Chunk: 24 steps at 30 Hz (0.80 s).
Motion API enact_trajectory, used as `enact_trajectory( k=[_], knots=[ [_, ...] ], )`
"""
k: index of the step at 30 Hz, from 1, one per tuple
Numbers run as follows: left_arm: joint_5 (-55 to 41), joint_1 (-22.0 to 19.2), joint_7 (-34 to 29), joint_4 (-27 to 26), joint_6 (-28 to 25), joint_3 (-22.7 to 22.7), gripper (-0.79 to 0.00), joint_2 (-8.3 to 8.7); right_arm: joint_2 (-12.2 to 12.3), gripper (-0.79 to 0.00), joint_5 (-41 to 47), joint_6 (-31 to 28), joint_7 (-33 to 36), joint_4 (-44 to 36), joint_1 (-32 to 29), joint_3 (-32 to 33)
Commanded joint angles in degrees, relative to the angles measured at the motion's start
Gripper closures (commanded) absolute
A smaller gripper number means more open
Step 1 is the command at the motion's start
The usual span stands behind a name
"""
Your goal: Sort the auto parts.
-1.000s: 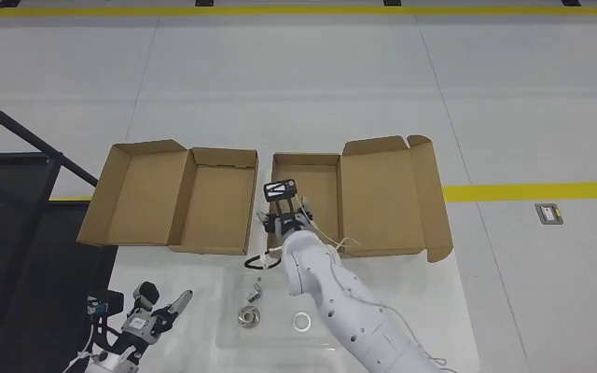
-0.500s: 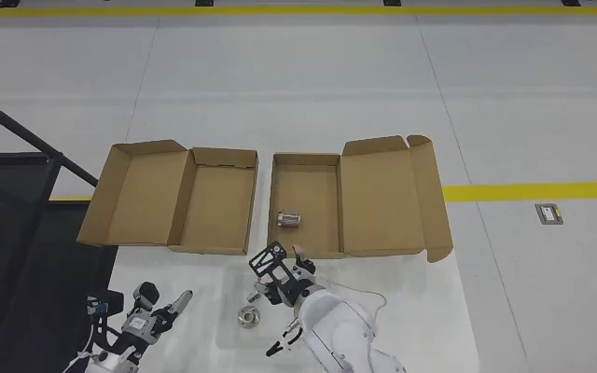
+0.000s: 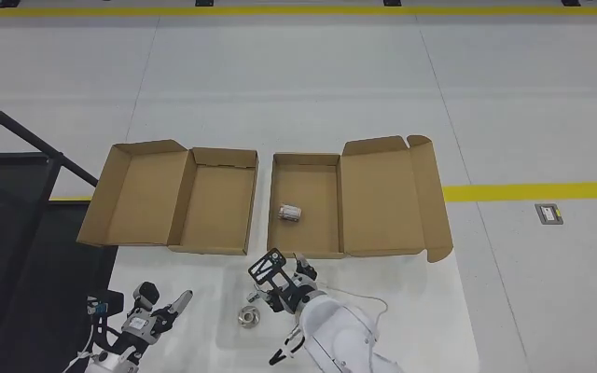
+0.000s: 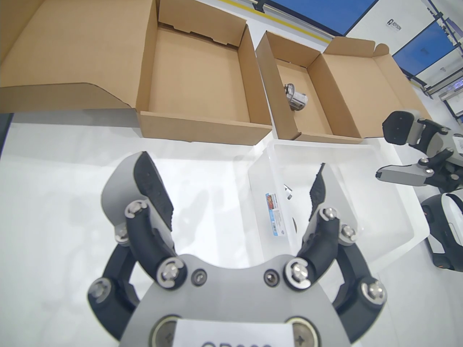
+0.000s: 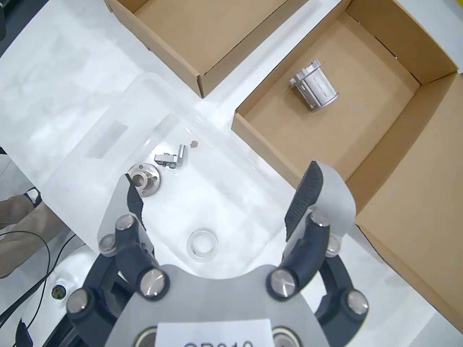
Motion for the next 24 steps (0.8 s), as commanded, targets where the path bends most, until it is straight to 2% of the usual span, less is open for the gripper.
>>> enact_trajectory(
  k=[1, 3, 6, 11, 15, 20, 24],
  knots=[
    [0.0, 0.0, 0.0, 0.0, 0.0, 0.0, -0.785, 0.0, 0.1, -0.785, -0.2, -0.3, -2.0, -0.1, -0.9, -0.3],
    [0.0, 0.0, 0.0, 0.0, 0.0, 0.0, -0.785, 0.0, 0.3, -0.785, -1.5, -0.5, -3.9, -0.4, -2.7, -1.0],
    [0.0, 0.0, 0.0, 0.0, 0.0, 0.0, -0.785, 0.0, 0.3, -0.785, -3.3, -0.2, -3.0, -0.7, -4.6, -2.4],
    [0.0, 0.0, 0.0, 0.0, 0.0, 0.0, -0.785, 0.0, -0.1, -0.785, -6.7, 2.1, 4.1, -1.0, -6.7, -5.6],
    [0.0, 0.0, 0.0, 0.0, 0.0, 0.0, -0.785, 0.0, -0.8, -0.785, -6.5, 7.8, 8.8, 1.3, -6.4, -5.6],
    [0.0, 0.0, 0.0, 0.0, 0.0, 0.0, -0.785, 0.0, -1.5, -0.785, -2.3, 9.4, 8.6, 4.9, -5.1, -3.8],
    [0.0, 0.0, 0.0, 0.0, 0.0, 0.0, -0.785, 0.0, -1.5, -0.785, -2.4, 10.3, 7.5, 6.2, -5.8, -2.9]
  ],
)
